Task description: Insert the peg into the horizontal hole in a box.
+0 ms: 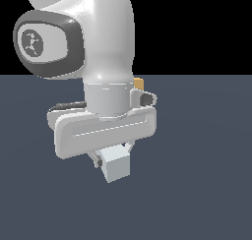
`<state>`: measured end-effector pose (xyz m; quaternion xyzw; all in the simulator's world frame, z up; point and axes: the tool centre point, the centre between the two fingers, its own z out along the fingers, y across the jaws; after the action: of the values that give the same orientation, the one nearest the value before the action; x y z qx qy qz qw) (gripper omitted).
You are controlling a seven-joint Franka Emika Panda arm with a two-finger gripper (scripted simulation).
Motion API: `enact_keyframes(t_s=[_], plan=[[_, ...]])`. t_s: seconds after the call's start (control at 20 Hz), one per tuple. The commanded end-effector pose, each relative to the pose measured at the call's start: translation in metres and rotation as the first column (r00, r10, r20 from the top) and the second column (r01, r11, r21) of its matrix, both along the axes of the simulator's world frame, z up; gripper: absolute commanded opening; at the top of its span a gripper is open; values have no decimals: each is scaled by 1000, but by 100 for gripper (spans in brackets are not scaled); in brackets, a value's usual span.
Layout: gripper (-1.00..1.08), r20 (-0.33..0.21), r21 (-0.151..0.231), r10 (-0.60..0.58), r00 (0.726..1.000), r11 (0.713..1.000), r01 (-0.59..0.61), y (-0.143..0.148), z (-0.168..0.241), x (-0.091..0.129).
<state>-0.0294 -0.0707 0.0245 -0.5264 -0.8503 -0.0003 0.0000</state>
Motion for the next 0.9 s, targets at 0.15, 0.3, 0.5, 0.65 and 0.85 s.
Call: enact_keyframes(t_s=[0.15, 0.3, 0.5, 0.65, 0.85], plan=[[-100, 0, 0, -2, 1000, 1000, 2, 1, 0, 0], [-100, 0, 0, -15, 1000, 1000, 15, 2, 2, -1], [-100, 0, 0, -50, 999, 999, 50, 8, 5, -3], [-100, 0, 0, -88, 996, 996, 88, 13, 9, -5], [-100, 0, 0, -154, 988, 988, 154, 24, 16, -8]])
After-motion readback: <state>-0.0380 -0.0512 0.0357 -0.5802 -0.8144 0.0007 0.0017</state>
